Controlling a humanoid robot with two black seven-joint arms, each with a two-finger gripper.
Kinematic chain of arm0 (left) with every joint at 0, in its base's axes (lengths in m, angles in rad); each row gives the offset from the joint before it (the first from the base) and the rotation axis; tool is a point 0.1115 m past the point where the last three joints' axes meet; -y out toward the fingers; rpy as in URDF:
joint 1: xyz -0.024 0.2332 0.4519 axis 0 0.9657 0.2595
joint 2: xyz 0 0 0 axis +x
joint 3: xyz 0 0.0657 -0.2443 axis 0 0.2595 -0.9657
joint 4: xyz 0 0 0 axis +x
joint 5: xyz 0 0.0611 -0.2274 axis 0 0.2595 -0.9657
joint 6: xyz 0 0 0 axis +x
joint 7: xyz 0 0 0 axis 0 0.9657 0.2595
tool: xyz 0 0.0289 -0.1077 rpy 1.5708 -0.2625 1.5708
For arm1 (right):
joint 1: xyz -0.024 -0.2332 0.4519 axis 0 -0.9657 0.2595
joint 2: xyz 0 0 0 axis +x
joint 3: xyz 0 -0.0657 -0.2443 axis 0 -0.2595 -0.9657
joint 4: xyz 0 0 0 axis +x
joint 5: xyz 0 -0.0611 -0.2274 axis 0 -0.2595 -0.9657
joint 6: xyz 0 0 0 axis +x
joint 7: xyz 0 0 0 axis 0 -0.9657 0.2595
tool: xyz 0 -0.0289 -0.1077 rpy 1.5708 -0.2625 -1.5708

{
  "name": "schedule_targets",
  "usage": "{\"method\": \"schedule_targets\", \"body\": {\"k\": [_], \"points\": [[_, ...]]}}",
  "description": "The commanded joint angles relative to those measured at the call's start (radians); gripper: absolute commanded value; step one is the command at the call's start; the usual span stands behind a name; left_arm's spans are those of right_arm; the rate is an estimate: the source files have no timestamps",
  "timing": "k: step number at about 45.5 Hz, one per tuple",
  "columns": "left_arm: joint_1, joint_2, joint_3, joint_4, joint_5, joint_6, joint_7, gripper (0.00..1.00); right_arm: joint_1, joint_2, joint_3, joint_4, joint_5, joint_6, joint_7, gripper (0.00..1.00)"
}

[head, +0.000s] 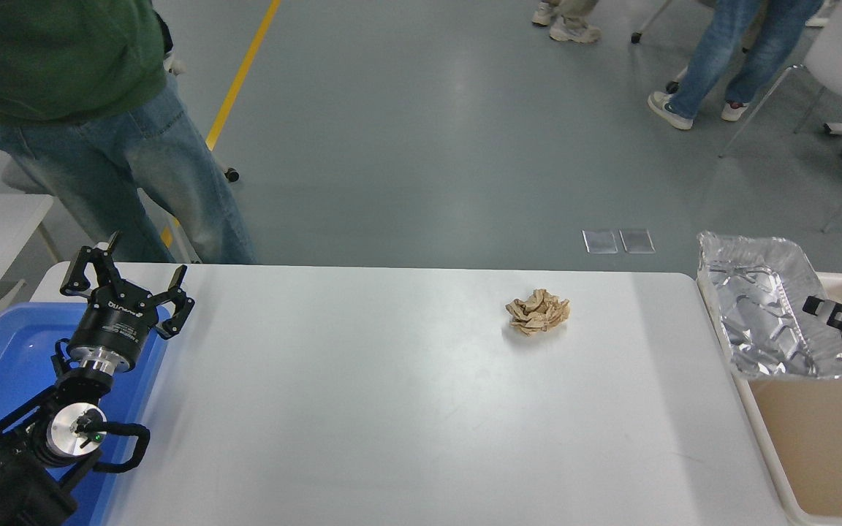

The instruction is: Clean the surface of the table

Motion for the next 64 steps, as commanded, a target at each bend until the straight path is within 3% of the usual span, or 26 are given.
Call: {"method": "schedule_targets", "body": {"k": [1, 10, 27, 44, 64], "points": [[0.000, 0.000, 0.000, 0.000, 0.000, 0.000, 0.000, 0.99, -0.052, 0.132, 0.000, -0.270, 0.034, 0.012, 0.062, 0.00], [0.000, 0.000, 0.000, 0.000, 0.000, 0.000, -0.002, 0.99, -0.086, 0.285, -0.017, -0.555, 0.079, 0.013, 0.089, 0.00], [0.000, 0.000, 0.000, 0.000, 0.000, 0.000, 0.000, 0.99, -0.129, 0.468, -0.121, -0.848, 0.218, -0.004, 0.082, 0.00], [0.000, 0.000, 0.000, 0.000, 0.000, 0.000, -0.002, 0.99, -0.169, 0.472, -0.149, -0.870, 0.300, -0.086, 0.039, 0.00], [0.000, 0.000, 0.000, 0.000, 0.000, 0.000, -0.002, 0.99, -0.181, 0.472, -0.149, -0.870, 0.363, -0.091, -0.004, 0.00]]}}
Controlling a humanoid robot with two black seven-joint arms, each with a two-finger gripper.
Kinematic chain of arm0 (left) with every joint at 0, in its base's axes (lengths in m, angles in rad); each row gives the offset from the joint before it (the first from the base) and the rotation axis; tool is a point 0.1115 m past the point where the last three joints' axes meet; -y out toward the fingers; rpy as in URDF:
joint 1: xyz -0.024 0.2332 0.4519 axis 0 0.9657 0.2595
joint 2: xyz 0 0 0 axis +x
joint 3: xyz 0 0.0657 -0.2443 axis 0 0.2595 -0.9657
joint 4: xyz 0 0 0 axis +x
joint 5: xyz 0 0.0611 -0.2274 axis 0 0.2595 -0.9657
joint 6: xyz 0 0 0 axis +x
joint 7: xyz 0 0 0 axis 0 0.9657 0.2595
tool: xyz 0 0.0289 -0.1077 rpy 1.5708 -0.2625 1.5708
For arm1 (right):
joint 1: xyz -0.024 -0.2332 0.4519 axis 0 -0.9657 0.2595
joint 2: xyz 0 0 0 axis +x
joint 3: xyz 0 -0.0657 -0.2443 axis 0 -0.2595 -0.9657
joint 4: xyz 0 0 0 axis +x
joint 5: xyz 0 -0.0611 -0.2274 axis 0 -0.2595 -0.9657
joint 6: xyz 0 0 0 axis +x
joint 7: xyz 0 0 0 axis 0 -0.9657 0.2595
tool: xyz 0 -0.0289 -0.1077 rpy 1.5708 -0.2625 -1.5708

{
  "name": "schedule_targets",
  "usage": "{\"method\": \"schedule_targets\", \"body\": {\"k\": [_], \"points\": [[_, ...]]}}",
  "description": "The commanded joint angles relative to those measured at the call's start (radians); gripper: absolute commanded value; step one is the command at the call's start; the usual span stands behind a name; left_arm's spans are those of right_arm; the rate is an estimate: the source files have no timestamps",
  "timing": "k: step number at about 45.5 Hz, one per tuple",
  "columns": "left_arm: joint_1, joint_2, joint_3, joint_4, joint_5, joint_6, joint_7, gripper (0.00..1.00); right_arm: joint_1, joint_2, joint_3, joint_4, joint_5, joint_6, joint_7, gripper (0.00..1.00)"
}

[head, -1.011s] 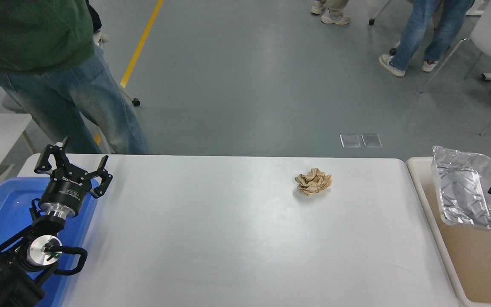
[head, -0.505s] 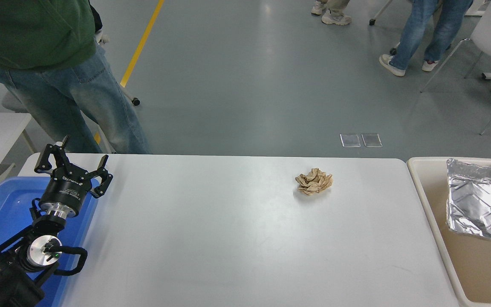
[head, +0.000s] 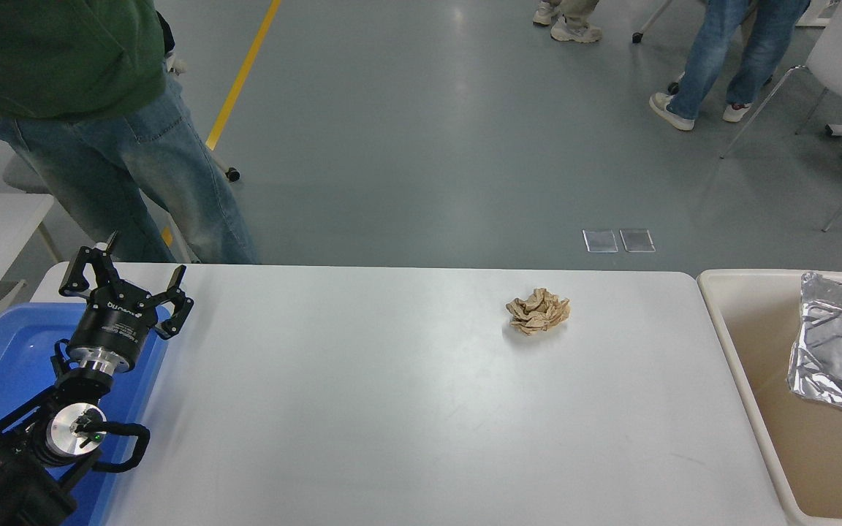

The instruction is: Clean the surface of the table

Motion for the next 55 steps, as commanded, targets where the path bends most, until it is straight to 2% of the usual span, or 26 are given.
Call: {"method": "schedule_targets", "body": {"k": [1, 16, 20, 21, 22, 23, 24, 25, 41, 55], "points": [[0.000, 0.000, 0.000, 0.000, 0.000, 0.000, 0.000, 0.99, -0.008, 0.003, -0.002, -0.006, 0.025, -0.008, -0.014, 0.00], [0.000, 0.000, 0.000, 0.000, 0.000, 0.000, 0.000, 0.99, -0.013, 0.003, 0.001, -0.006, 0.038, -0.008, -0.026, 0.00], [0.000, 0.000, 0.000, 0.000, 0.000, 0.000, 0.000, 0.99, -0.013, 0.003, 0.001, -0.006, 0.054, -0.008, -0.052, 0.19], [0.000, 0.000, 0.000, 0.000, 0.000, 0.000, 0.000, 0.99, -0.013, 0.003, 0.001, -0.006, 0.062, -0.008, -0.057, 0.25], [0.000, 0.000, 0.000, 0.000, 0.000, 0.000, 0.000, 0.99, -0.013, 0.003, 0.001, -0.006, 0.068, -0.008, -0.058, 0.36], [0.000, 0.000, 0.000, 0.000, 0.000, 0.000, 0.000, 0.99, -0.013, 0.001, 0.001, -0.006, 0.077, -0.008, -0.060, 0.50], [0.000, 0.000, 0.000, 0.000, 0.000, 0.000, 0.000, 0.99, -0.012, 0.001, -0.001, -0.006, 0.083, -0.006, -0.060, 0.69], [0.000, 0.000, 0.000, 0.000, 0.000, 0.000, 0.000, 0.99, -0.012, 0.001, -0.001, -0.006, 0.091, -0.005, -0.061, 1.00], [0.000, 0.000, 0.000, 0.000, 0.000, 0.000, 0.000, 0.99, -0.021, -0.001, 0.007, -0.007, 0.212, -0.008, -0.069, 1.00], [0.000, 0.000, 0.000, 0.000, 0.000, 0.000, 0.001, 0.99, -0.022, -0.002, 0.008, -0.007, 0.219, -0.008, -0.069, 1.00]]}}
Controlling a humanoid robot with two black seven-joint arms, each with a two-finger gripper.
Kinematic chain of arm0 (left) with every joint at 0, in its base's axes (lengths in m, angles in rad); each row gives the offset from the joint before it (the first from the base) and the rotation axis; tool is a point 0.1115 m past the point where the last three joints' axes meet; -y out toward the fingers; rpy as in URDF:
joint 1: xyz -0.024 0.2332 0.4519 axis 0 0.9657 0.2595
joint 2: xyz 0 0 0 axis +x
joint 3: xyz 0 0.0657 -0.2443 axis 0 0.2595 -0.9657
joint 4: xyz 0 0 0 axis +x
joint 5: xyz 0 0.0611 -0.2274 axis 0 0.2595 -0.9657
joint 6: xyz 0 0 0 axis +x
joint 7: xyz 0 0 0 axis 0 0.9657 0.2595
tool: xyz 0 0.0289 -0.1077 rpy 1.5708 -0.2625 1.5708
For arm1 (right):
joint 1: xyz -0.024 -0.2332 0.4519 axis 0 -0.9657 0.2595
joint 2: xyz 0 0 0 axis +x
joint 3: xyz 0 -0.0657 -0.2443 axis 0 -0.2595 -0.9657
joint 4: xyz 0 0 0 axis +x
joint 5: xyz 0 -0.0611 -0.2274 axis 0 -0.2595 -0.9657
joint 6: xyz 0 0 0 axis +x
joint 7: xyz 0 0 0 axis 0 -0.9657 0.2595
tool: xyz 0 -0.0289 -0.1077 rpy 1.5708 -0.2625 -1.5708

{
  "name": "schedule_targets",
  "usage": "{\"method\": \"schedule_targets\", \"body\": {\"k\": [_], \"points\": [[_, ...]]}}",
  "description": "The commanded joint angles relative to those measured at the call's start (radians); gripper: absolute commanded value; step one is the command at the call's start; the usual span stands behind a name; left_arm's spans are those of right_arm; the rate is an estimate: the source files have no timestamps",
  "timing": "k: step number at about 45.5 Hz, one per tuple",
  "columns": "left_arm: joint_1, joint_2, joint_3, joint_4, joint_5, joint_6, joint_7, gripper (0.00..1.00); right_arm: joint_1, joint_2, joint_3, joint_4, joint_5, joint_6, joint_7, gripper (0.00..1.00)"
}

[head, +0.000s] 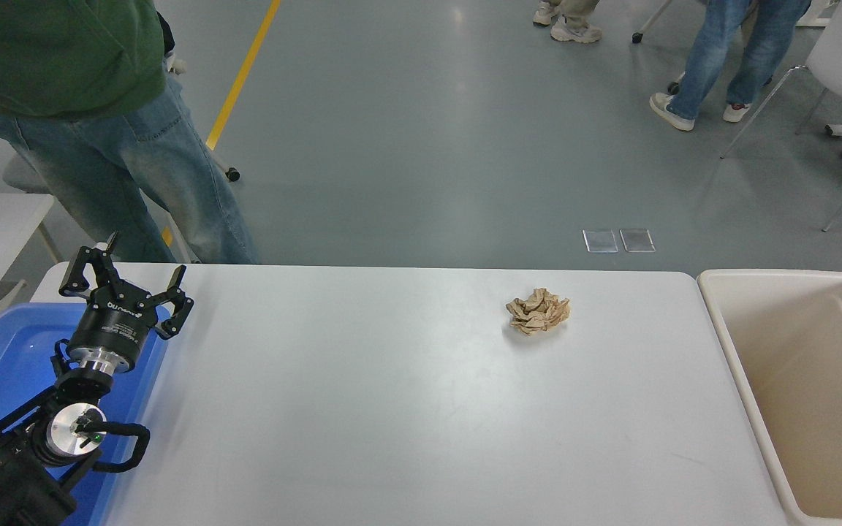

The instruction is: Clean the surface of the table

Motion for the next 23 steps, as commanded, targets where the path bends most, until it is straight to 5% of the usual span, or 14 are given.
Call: {"method": "schedule_targets", "body": {"k": [1, 23], "points": [[0.000, 0.000, 0.000, 0.000, 0.000, 0.000, 0.002, 0.99, -0.002, -0.001, 0.004, 0.000, 0.021, 0.000, -0.001, 1.00], [0.000, 0.000, 0.000, 0.000, 0.000, 0.000, 0.002, 0.99, 0.004, -0.012, 0.013, 0.000, 0.240, 0.010, -0.027, 1.00]]}}
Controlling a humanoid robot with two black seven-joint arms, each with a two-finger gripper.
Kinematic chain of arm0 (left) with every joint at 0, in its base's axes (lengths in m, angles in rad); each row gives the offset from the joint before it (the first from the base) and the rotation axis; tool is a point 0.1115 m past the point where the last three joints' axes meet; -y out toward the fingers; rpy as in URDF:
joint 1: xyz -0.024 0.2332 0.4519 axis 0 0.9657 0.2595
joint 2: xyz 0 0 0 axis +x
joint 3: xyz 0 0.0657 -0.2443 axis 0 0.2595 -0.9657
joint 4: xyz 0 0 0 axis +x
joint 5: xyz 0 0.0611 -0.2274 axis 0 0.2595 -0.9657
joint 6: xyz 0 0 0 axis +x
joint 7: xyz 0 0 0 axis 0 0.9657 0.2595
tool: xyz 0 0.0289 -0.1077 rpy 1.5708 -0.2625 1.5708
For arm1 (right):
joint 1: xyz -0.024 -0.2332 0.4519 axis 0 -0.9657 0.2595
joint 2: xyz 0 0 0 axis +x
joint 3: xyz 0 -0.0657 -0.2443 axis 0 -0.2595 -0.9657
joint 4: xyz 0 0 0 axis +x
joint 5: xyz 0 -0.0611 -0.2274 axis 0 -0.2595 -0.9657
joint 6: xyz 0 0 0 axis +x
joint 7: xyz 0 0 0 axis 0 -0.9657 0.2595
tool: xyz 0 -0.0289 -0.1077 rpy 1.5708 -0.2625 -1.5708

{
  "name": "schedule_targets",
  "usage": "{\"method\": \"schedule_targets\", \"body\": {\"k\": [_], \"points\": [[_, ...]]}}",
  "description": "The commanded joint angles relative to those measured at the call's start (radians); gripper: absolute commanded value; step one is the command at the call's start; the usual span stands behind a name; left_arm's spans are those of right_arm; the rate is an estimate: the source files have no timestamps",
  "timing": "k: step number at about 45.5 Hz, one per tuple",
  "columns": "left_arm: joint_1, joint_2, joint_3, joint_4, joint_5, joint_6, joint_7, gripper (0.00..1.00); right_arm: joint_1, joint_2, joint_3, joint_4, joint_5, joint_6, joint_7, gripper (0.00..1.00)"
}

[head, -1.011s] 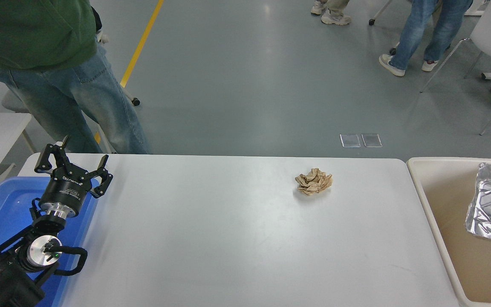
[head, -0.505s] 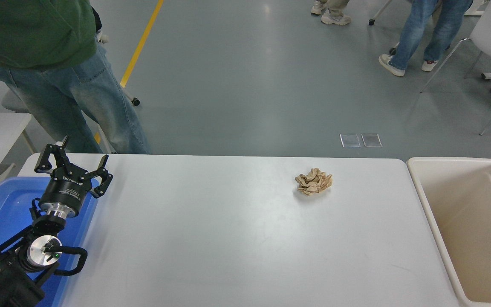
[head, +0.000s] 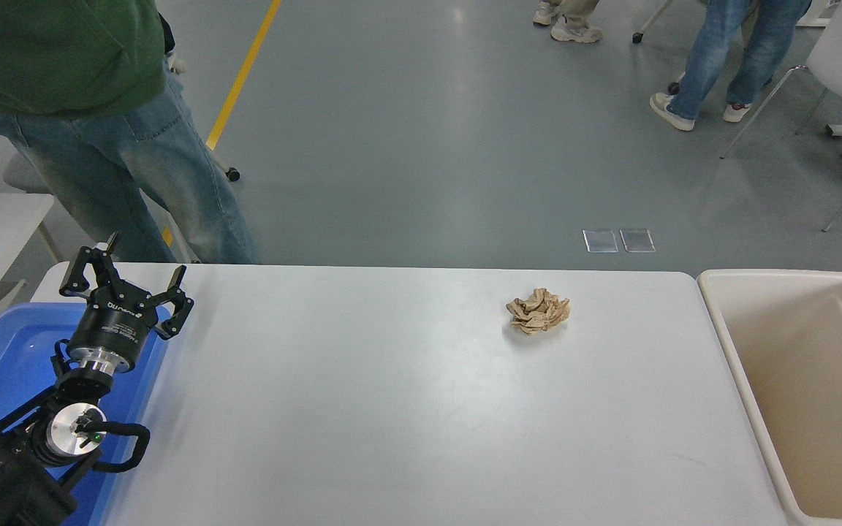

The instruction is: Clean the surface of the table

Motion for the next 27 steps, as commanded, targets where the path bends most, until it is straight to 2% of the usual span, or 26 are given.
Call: {"method": "schedule_targets", "body": {"k": [1, 5, 17, 27], "points": [[0.000, 0.000, 0.000, 0.000, 0.000, 0.000, 0.000, 0.99, 0.003, -0.007, 0.011, 0.000, 0.166, 0.008, -0.029, 1.00], [0.000, 0.000, 0.000, 0.000, 0.000, 0.000, 0.000, 0.99, 0.003, -0.021, 0.016, 0.002, 0.257, 0.019, -0.059, 1.00], [-0.002, 0.000, 0.000, 0.000, 0.000, 0.000, 0.000, 0.99, 0.061, -0.023, 0.118, 0.002, 0.318, 0.050, -0.171, 1.00], [-0.002, 0.000, 0.000, 0.000, 0.000, 0.000, 0.000, 0.99, 0.095, -0.049, 0.380, 0.019, 0.321, 0.128, -0.194, 1.00]]}}
